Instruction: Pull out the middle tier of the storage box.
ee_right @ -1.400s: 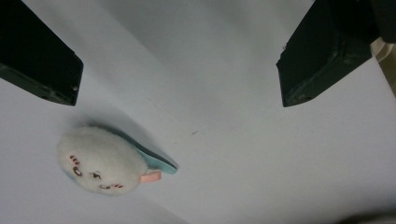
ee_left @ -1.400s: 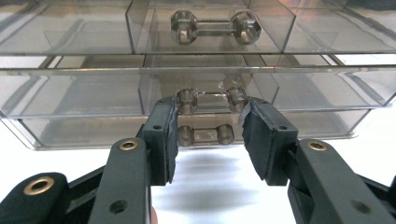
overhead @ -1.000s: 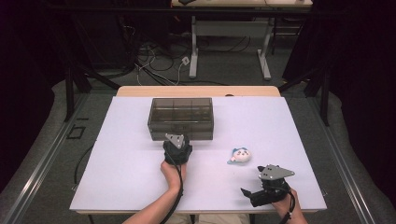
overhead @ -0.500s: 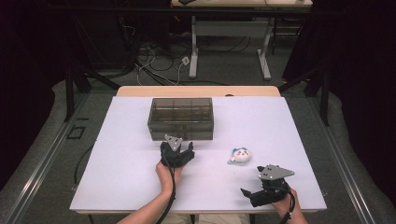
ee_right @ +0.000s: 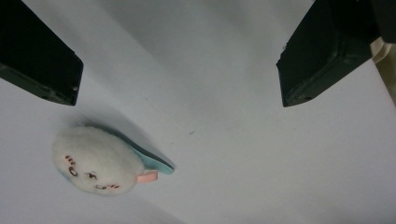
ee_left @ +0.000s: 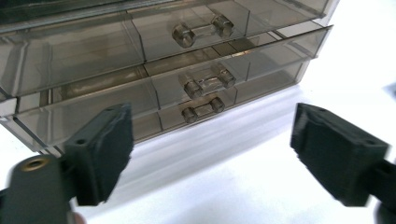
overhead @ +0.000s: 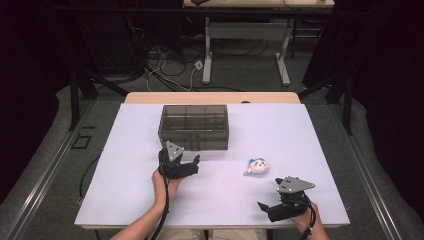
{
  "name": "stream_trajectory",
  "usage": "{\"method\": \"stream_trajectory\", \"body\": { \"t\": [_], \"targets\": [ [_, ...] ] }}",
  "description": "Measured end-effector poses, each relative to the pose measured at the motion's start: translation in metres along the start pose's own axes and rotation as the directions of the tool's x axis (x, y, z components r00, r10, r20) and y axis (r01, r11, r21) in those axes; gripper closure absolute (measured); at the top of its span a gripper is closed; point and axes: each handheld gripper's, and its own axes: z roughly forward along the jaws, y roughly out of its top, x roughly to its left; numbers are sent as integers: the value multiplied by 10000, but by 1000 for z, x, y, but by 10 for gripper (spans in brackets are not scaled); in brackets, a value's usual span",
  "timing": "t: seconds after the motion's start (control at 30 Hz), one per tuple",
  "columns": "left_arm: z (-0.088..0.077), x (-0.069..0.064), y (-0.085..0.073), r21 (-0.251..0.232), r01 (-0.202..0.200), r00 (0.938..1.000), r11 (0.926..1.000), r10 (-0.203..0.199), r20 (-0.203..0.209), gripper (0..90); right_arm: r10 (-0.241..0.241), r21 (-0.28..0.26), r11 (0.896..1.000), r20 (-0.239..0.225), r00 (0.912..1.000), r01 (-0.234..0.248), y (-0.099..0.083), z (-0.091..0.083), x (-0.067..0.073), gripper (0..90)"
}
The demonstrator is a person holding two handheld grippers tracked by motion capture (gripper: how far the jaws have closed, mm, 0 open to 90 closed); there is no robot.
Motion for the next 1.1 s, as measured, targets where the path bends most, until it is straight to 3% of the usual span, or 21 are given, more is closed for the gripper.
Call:
{"method": "stream_trajectory", "body": {
  "t": [0.3,0.47,0.53,0.73,0.8,0.87,1.1],
  "targets": [
    [-3,16,2,513,-583,9952,9970,540,813,2,21,-7,10000,-43,10000,-21,0,0,0,0],
    [-8,25,6,269,-740,9911,9969,706,1127,0,-3,18,10000,-69,10000,3,0,0,0,0],
    [-10,29,8,81,-825,9876,9966,806,1347,0,-79,-15,10000,-38,10000,79,0,0,0,0],
    [-10,41,9,131,-1270,9794,9918,1233,1602,0,10,40,10000,-127,9999,-9,0,0,-1,0],
    [-8,47,11,273,-1172,9712,9927,1088,2121,0,38,-38,10000,-138,9999,-39,0,1,0,0],
    [-8,49,13,190,-1218,9661,9924,1142,2314,0,-29,50,10000,-119,9999,29,0,2,0,0],
    [-9,58,18,47,-1631,9617,9866,1579,2241,18,-20,154,9999,-233,9997,24,-1,2,-1,0]
  ]
}}
